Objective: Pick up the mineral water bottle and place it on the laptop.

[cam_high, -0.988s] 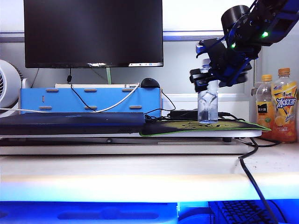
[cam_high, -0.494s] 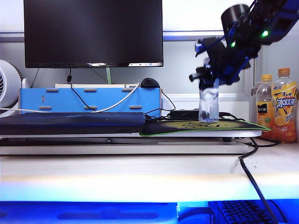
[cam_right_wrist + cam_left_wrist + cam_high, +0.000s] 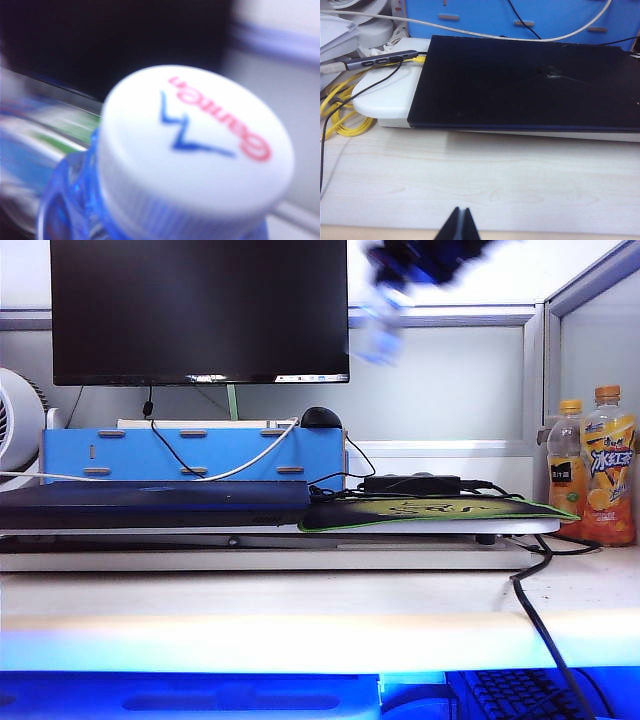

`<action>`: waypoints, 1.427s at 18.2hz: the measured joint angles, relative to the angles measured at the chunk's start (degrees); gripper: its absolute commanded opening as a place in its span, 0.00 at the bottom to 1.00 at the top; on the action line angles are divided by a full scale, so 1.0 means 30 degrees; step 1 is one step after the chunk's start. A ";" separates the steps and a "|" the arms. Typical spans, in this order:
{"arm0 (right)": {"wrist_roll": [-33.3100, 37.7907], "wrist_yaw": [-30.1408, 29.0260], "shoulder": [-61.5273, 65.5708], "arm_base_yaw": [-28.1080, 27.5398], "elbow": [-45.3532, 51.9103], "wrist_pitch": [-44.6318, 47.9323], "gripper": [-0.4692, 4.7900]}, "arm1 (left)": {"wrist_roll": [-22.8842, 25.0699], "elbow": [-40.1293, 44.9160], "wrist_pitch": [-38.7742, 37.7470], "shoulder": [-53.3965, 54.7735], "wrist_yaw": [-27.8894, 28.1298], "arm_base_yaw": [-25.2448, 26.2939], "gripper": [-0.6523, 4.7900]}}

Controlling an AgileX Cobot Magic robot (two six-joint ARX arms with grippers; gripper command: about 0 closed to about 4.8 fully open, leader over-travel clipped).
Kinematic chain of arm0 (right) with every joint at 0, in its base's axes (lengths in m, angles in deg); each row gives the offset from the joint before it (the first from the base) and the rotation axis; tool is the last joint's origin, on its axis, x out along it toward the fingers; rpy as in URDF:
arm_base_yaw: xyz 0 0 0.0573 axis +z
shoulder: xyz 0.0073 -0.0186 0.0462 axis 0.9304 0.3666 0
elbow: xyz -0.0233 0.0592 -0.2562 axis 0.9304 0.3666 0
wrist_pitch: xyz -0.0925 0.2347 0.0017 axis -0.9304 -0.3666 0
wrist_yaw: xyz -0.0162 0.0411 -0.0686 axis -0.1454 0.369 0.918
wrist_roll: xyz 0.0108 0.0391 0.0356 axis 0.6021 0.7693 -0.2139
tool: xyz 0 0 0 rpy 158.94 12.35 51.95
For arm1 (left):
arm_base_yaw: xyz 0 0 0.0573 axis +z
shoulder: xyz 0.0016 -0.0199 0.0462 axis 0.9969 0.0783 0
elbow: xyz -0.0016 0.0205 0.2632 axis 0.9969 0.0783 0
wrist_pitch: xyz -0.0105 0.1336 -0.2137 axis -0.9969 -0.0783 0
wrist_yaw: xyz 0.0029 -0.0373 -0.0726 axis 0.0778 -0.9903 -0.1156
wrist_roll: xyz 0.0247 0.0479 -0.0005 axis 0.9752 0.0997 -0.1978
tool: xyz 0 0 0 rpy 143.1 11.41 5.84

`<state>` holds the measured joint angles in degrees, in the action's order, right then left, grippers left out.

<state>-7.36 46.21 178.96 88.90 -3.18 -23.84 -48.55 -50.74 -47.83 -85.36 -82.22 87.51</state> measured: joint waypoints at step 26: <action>0.1719 -0.0444 0.5632 0.5166 -0.0619 -0.0903 0.21 | 0.0000 0.0000 0.0000 0.0000 0.0000 0.0000 0.12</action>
<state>-2.21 44.88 195.86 104.39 -5.04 -26.55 -48.55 -50.74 -47.83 -85.36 -82.22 87.51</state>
